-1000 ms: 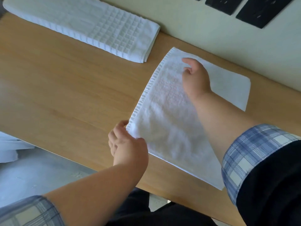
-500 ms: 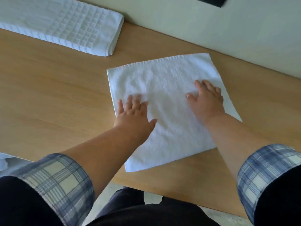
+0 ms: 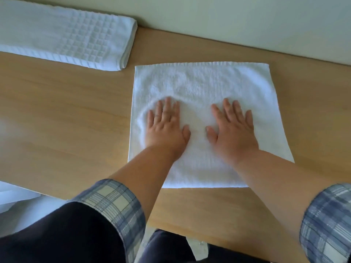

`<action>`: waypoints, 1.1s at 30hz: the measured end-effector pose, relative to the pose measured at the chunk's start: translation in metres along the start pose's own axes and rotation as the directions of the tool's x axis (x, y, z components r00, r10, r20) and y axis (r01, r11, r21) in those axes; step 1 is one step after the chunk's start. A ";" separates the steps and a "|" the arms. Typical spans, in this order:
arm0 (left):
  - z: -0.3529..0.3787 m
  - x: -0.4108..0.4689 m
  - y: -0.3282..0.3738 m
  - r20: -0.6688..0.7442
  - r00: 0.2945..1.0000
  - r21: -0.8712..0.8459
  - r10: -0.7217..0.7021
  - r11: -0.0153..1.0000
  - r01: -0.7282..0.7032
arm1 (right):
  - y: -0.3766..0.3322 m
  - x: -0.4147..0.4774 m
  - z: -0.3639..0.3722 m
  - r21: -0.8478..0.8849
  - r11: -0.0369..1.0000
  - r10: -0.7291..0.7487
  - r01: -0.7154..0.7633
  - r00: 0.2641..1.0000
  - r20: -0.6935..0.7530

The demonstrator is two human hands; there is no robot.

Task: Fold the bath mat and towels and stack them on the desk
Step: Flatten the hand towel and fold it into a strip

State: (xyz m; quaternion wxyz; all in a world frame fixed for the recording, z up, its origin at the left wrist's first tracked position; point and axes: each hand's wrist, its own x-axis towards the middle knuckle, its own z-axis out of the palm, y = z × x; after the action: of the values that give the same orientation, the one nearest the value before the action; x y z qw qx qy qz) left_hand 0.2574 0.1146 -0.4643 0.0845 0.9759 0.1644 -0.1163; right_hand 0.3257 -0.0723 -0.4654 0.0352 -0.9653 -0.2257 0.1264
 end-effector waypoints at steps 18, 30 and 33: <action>-0.027 0.051 0.013 -0.071 0.997 -0.123 0.007 0.992 -0.015 | -0.011 0.004 -0.015 0.126 0.992 0.036 -0.026 0.996 -0.078; -0.005 0.011 0.021 0.036 0.996 -0.007 0.084 0.996 -0.084 | 0.063 0.096 -0.055 0.016 0.973 0.230 -0.230 0.973 -0.016; -0.010 -0.006 0.027 0.012 0.995 -0.024 0.098 0.995 -0.098 | 0.005 0.050 -0.047 0.175 0.983 -0.032 0.056 0.991 -0.132</action>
State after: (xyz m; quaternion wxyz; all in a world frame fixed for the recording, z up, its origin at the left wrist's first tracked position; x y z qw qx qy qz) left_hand 0.2633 0.0893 -0.4499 0.1025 0.9809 0.1172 -0.1163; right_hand 0.3831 -0.0548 -0.4319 0.1387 -0.9592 -0.2320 0.0828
